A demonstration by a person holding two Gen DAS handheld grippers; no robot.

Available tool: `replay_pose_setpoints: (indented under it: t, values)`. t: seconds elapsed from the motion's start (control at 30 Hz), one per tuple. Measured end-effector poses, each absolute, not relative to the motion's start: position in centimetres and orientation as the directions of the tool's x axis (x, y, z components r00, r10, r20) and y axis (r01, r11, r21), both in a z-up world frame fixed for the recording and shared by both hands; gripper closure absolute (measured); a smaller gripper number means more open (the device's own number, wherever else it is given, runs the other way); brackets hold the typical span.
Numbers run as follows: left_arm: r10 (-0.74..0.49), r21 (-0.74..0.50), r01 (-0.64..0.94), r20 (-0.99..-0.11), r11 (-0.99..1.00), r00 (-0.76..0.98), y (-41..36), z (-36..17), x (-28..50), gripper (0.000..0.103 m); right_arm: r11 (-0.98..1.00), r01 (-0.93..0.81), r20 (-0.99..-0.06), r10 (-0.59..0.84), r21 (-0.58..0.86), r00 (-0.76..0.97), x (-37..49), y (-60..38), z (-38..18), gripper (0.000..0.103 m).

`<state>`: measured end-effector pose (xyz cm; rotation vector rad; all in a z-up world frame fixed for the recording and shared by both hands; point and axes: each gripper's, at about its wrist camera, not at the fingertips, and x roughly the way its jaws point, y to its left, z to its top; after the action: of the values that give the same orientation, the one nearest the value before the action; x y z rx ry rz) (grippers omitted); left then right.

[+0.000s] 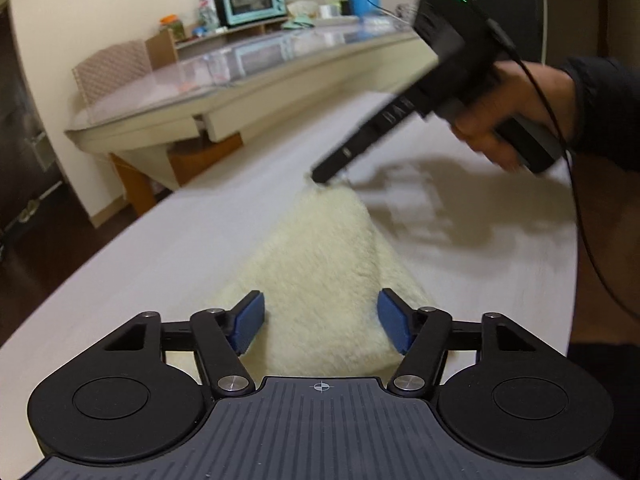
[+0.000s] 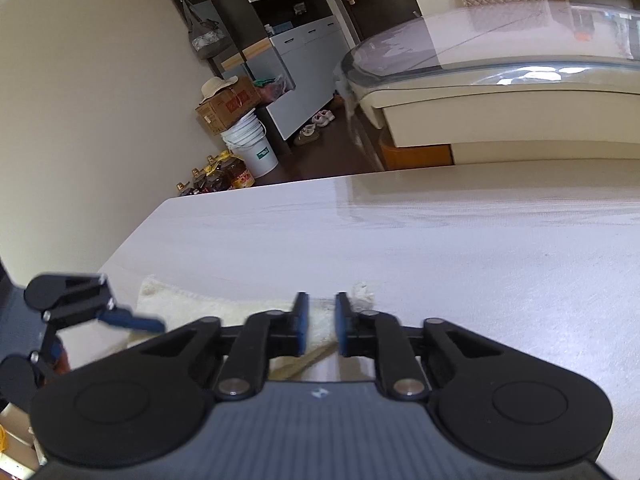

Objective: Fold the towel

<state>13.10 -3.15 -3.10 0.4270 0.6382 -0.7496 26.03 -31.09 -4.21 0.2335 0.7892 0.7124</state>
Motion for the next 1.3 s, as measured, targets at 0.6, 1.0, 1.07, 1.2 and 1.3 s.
replay_pose_setpoints:
  t: [0.6, 1.0, 1.07, 1.2, 1.3]
  values:
    - [-0.320, 0.150, 0.513, -0.626, 0.845, 0.711, 4.4, -1.8, 15.8, 0.032, 0.746, -0.598, -0.569, 0.639, 0.292, 0.519, 22.5, -28.8, -2.7, 0.070]
    - [-0.245, 0.102, 0.397, -0.639, 0.912, 0.729, 7.4, -2.3, 18.2, 0.025, 0.768, -0.598, -0.603, 0.593, 0.227, 0.533, 22.2, -27.7, -3.2, 0.070]
    - [-0.235, 0.109, 0.396, -0.654, 0.912, 0.719, 7.3, -2.6, 18.4, 0.024, 0.770, -0.599, -0.607, 0.588, 0.218, 0.535, 22.0, -27.6, -3.3, 0.069]
    - [-0.201, 0.107, 0.356, -0.662, 0.928, 0.722, 7.0, -2.5, 18.3, 0.021, 0.779, -0.592, -0.610, 0.576, 0.208, 0.544, 21.7, -27.3, -3.2, 0.066]
    - [-0.145, 0.132, 0.308, -0.668, 0.942, 0.730, 6.5, -2.2, 17.8, 0.016, 0.786, -0.584, -0.605, 0.570, 0.204, 0.556, 21.0, -27.2, -2.8, 0.061]
